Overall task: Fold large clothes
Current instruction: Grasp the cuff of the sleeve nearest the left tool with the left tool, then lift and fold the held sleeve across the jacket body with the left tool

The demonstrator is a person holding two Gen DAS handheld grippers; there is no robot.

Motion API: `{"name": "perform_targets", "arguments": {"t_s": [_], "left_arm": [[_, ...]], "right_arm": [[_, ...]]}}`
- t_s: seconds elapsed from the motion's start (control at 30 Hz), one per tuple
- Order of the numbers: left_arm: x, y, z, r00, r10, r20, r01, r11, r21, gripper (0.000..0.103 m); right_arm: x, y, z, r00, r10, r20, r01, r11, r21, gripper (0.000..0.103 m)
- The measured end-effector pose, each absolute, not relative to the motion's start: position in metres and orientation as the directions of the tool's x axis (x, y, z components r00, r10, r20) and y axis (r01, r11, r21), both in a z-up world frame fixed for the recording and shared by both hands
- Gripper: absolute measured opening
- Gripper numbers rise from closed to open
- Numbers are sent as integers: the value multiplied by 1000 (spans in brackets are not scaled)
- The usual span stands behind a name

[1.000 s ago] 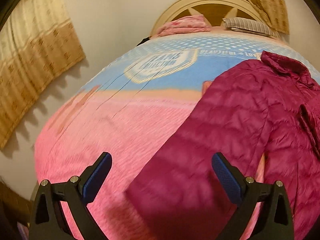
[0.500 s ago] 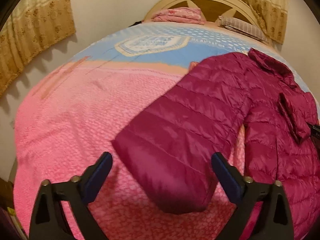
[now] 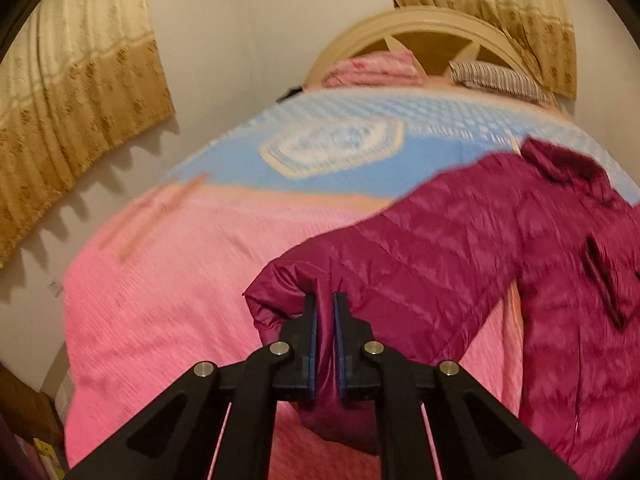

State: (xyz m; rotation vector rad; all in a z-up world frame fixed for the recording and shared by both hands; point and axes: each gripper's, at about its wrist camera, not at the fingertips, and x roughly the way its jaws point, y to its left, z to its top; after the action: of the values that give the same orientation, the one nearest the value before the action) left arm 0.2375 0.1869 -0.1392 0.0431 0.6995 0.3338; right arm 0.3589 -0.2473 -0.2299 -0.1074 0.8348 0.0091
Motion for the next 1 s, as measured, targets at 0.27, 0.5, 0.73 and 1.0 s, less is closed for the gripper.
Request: {"name": "perform_targets", "arguments": {"t_s": [0.27,0.5,0.73,1.0], "left_arm": [[255,167,-65,816,326,-477,-271,945,183,4],[276,83,-30,883,205,-423,-125,970,210,1],[291,-1,-30,902,75,-424,27,973,228,1],[305,35,-60,843,122,-524,-40,986,164,2]], "right_arm": [[359,-247,-230,671,-35,-740,-50,994,-93,86],[358,-249,-226,668,-17,-744,-64,995,-80,86],[331,-279,-198,731,22,-682,-35,999,-5,87],[313,-267,-194,725,80,-685,-107,994,3,96]]}}
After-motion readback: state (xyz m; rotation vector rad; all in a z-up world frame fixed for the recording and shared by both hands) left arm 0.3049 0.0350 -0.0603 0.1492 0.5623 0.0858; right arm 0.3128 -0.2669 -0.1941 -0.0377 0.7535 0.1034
